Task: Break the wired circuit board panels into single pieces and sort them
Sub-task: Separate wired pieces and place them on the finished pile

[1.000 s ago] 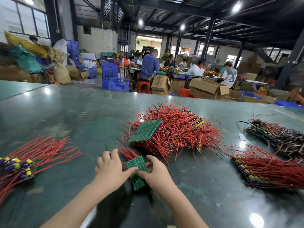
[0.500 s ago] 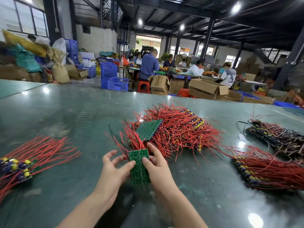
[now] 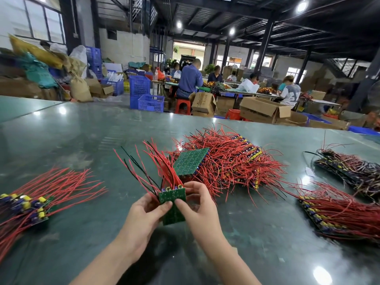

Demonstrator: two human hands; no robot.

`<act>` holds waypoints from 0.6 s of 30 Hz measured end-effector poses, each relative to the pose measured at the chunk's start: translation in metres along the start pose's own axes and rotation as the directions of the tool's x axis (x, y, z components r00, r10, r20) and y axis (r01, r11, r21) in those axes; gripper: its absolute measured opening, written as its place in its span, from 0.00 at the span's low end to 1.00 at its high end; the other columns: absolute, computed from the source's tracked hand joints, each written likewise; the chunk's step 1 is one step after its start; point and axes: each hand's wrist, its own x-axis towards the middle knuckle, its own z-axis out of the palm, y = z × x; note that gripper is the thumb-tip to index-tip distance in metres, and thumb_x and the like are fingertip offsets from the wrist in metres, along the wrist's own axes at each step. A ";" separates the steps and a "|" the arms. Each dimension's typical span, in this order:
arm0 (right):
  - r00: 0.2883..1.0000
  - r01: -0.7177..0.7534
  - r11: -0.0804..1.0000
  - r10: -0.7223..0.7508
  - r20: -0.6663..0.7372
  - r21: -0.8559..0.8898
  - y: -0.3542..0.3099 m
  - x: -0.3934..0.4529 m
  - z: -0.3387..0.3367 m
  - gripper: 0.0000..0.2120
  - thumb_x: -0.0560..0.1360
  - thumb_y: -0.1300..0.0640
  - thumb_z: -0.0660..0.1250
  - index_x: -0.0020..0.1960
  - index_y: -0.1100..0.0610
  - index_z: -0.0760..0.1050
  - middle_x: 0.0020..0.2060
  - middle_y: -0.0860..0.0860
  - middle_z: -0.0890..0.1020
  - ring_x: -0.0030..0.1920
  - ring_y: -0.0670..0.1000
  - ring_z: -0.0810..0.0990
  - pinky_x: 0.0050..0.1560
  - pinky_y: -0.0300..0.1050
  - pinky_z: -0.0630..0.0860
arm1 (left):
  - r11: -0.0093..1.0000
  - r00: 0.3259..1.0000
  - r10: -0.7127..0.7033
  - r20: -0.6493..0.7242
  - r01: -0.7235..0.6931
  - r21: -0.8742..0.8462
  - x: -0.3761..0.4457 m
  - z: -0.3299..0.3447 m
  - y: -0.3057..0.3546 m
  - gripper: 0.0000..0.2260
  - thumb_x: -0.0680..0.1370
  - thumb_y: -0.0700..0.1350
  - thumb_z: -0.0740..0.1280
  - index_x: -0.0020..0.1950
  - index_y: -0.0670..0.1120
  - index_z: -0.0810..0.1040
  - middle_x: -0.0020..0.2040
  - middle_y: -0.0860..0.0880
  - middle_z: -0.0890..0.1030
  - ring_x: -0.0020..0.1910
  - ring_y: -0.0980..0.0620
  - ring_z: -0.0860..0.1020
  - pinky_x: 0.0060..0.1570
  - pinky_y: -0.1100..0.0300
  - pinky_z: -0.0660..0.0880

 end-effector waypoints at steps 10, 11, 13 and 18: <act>0.998 0.047 0.998 -0.046 0.038 -0.037 0.000 0.002 -0.005 0.13 0.70 0.61 0.73 0.46 0.47 0.74 0.41 0.43 0.79 0.39 0.40 0.76 0.44 0.33 0.71 | 0.982 0.992 0.104 0.066 -0.113 0.153 0.004 -0.008 0.004 0.12 0.71 0.33 0.68 0.51 0.44 0.77 0.46 0.49 0.85 0.46 0.56 0.82 0.46 0.66 0.78; 0.997 0.064 0.997 -0.061 0.048 -0.053 0.000 0.001 -0.005 0.13 0.71 0.60 0.73 0.47 0.46 0.73 0.40 0.42 0.79 0.39 0.40 0.76 0.44 0.34 0.71 | 0.989 0.995 0.085 0.057 -0.092 0.114 0.004 -0.008 0.004 0.11 0.71 0.33 0.67 0.51 0.44 0.77 0.45 0.49 0.85 0.45 0.55 0.82 0.44 0.66 0.79; 0.993 0.107 0.990 -0.103 0.051 -0.091 0.000 -0.002 -0.004 0.14 0.71 0.55 0.73 0.50 0.44 0.71 0.41 0.42 0.79 0.42 0.42 0.77 0.46 0.34 0.71 | 0.999 0.998 0.015 0.064 -0.012 -0.041 0.004 -0.007 0.007 0.12 0.70 0.34 0.66 0.52 0.42 0.77 0.44 0.47 0.85 0.43 0.53 0.83 0.40 0.63 0.80; 0.982 0.118 0.990 -0.127 0.138 0.072 -0.008 -0.006 0.001 0.07 0.75 0.49 0.63 0.52 0.47 0.75 0.43 0.41 0.81 0.44 0.41 0.78 0.46 0.38 0.75 | 0.954 0.964 -0.154 0.216 0.201 -0.220 0.004 -0.015 0.019 0.11 0.71 0.38 0.64 0.50 0.38 0.81 0.48 0.39 0.84 0.42 0.46 0.84 0.36 0.55 0.80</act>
